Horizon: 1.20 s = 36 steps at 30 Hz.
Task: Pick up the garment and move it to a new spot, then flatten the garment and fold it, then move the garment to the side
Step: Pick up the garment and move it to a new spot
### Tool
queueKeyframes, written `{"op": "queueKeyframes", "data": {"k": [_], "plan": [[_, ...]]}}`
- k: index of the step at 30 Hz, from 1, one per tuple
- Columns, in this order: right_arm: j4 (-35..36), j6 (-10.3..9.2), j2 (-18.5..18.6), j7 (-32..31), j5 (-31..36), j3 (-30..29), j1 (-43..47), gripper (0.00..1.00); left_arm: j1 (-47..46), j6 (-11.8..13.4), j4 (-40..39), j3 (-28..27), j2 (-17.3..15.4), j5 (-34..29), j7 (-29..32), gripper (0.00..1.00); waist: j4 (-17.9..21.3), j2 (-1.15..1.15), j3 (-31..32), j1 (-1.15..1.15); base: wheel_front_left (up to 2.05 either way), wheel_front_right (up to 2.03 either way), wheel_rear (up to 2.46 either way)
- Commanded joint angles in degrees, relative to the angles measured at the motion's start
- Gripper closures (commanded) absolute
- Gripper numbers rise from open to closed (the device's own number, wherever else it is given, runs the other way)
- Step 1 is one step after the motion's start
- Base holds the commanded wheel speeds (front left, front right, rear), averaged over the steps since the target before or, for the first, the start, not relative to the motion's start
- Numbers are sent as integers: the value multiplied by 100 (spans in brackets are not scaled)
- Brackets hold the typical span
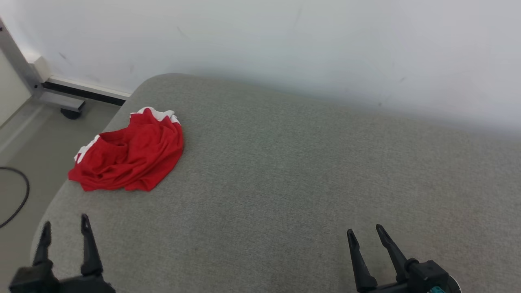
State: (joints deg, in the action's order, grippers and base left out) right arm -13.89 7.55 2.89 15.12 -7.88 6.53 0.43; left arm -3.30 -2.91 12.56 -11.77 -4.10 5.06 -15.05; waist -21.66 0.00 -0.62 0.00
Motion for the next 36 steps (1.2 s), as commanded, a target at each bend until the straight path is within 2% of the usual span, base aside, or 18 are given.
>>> {"op": "queueKeyframes", "data": {"k": [1, 6, 12, 18, 25, 36], "plan": [[38, -14, -4, 0, 70, -17, -95, 0, -309, -44, 59, -122, -109, -5, -19, 0, 380, 0, -213, 0, 0, 0, 0], [98, -14, -4, 1, 147, -28, -225, 0, -1010, -156, 356, -442, -363, 124, -19, 0, 758, 0, -466, 0, 0, 0, 0], [192, -14, -5, 1, 267, -67, -372, 0, -1679, -245, 676, -647, -574, 239, -19, 0, 1029, 0, -824, 0, 0, 0, 0], [404, -14, 23, 0, 409, -104, -627, 0, -2500, -344, 1408, -734, -917, 389, -18, 0, 1264, 0, -1311, 0, 0, 0, 0], [704, -14, 138, 1, 520, -90, -844, 0, -3354, -418, 2654, -596, -1418, 596, 27, 0, 1456, 0, -1773, 0, 0, 0, 0], [1071, -14, 293, 1, 667, -115, -960, 0, -4256, -454, 4420, -131, -1893, 1021, 540, 0, 1610, 0, -2143, 0, 0, 0, 0]]}}
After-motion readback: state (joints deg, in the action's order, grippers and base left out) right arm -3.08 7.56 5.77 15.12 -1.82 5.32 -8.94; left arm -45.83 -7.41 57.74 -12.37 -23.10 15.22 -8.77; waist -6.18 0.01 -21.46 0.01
